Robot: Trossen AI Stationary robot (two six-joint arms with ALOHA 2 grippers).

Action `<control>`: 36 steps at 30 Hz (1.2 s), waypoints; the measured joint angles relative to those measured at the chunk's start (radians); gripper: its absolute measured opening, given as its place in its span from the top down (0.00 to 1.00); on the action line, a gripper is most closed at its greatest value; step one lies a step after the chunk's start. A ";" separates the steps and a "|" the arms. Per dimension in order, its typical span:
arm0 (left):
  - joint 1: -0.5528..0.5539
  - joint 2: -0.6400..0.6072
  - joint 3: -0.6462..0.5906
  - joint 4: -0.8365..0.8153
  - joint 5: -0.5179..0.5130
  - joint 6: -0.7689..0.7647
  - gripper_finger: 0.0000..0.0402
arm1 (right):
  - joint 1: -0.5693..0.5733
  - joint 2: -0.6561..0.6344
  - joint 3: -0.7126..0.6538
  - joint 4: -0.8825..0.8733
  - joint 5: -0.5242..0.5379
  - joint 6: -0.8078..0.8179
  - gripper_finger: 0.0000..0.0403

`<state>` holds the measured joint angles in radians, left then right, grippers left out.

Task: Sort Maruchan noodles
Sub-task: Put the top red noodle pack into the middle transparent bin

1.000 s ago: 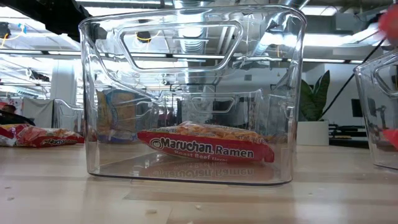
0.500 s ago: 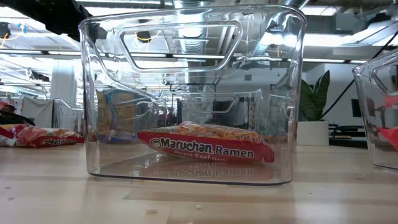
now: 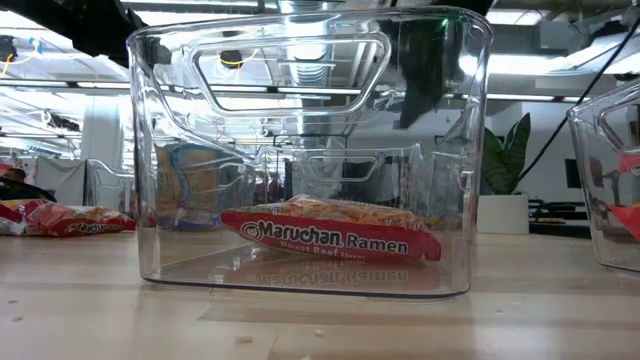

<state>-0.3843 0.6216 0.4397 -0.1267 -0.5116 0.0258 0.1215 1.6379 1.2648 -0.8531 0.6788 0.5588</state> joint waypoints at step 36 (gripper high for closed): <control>0.239 0.452 0.077 -0.588 0.124 -0.752 0.54 | -0.076 -0.234 -0.655 1.190 -0.152 -0.175 0.55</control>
<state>-0.1451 1.0739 0.5163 -0.7146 -0.3875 -0.7259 0.0458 1.4036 0.6101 0.3372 0.5266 0.3842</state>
